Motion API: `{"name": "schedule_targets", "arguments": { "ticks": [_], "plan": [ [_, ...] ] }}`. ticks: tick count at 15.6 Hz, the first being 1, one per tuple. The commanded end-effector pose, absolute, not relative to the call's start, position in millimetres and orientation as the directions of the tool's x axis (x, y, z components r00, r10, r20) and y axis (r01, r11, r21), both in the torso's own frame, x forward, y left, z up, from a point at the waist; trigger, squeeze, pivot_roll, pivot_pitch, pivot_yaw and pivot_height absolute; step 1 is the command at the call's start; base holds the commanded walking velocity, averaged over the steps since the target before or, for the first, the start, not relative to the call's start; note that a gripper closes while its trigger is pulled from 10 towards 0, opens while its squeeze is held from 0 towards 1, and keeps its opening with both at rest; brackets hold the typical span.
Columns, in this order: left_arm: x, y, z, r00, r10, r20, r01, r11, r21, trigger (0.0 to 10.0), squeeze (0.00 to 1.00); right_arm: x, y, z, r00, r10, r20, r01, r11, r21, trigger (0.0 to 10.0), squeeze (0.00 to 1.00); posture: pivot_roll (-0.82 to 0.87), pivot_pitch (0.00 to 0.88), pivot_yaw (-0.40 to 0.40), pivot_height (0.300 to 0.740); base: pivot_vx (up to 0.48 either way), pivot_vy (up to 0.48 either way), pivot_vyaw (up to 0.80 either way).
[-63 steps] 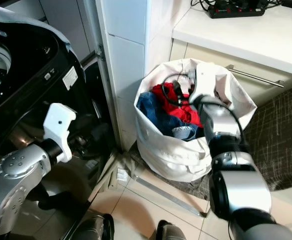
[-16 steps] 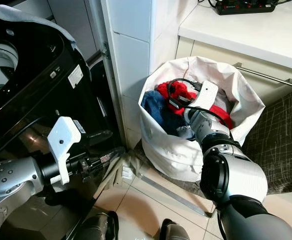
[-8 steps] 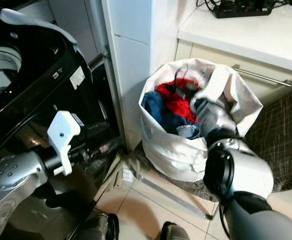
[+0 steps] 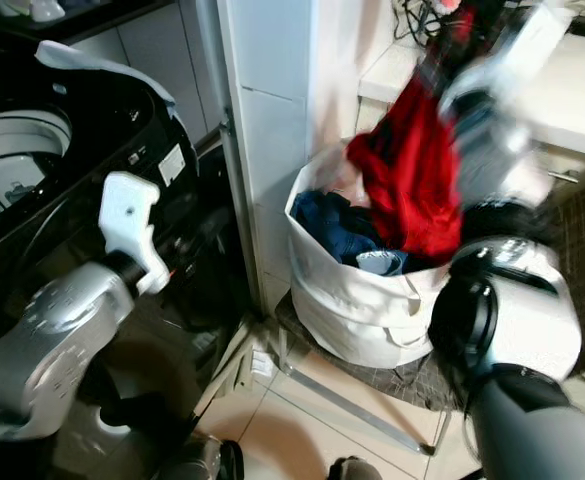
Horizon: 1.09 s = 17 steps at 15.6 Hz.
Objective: Clothes washing
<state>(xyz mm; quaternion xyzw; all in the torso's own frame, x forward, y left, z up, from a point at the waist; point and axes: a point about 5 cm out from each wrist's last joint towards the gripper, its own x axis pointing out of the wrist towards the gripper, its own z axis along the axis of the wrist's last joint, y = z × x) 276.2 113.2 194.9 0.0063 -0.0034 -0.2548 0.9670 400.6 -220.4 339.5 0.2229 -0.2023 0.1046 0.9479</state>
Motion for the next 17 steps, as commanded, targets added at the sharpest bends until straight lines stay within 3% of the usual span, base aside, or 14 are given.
{"name": "schedule_targets", "arguments": {
  "ticks": [1,3,5,6,9,10,11,14,17],
  "plan": [
    [279,111,195,0.871,-0.491,0.005,0.491,0.871,0.022,10.0,0.00,394,-214,366,0.854,0.157,0.496,-0.354,0.874,0.333,0.0,0.00,0.04,0.000,0.077,0.740,0.000,0.000,0.00],
    [283,101,203,0.860,-0.508,0.051,0.509,0.861,0.005,10.0,0.00,366,-188,436,0.738,0.299,0.605,-0.547,0.790,0.278,0.0,0.00,0.01,0.000,0.074,0.740,0.000,0.000,0.00],
    [283,101,212,0.850,-0.507,0.143,0.514,0.858,-0.014,10.0,0.00,343,-177,480,0.652,0.350,0.673,-0.635,0.737,0.231,0.0,0.00,-0.01,0.000,0.069,0.740,0.000,0.000,0.00],
    [286,102,220,0.843,-0.508,0.174,0.520,0.854,-0.027,10.0,0.00,322,-171,516,0.559,0.378,0.738,-0.699,0.693,0.174,0.0,0.00,-0.03,0.000,0.072,0.740,0.000,0.000,0.00],
    [300,101,234,0.833,-0.513,0.207,0.517,0.855,0.041,10.0,0.00,300,-163,541,0.454,0.425,0.783,-0.781,0.613,0.120,0.0,0.00,-0.08,0.000,0.079,0.740,0.000,0.000,0.00],
    [303,96,243,0.799,-0.550,0.244,0.566,0.825,0.009,10.0,0.11,304,-156,535,0.481,0.453,0.751,-0.781,0.610,0.132,0.0,0.00,-0.09,0.000,0.078,0.740,0.000,0.000,0.00],
    [307,93,255,0.776,-0.557,0.296,0.590,0.807,-0.029,10.0,1.00,312,-145,522,0.520,0.490,0.699,-0.785,0.597,0.165,0.0,0.00,-0.09,0.000,0.073,0.740,0.000,0.000,0.00],
    [311,93,282,0.733,-0.506,0.454,0.602,0.794,-0.086,10.0,1.00,330,-120,472,0.560,0.575,0.596,-0.796,0.573,0.196,0.0,0.00,-0.09,0.000,0.070,0.740,0.000,0.000,0.00],
    [301,92,283,0.648,-0.582,0.491,0.700,0.710,-0.081,10.0,1.00,337,-107,424,0.600,0.621,0.505,-0.792,0.549,0.267,0.0,0.00,-0.07,0.000,0.062,0.740,0.000,0.000,0.00]
  ]
}}
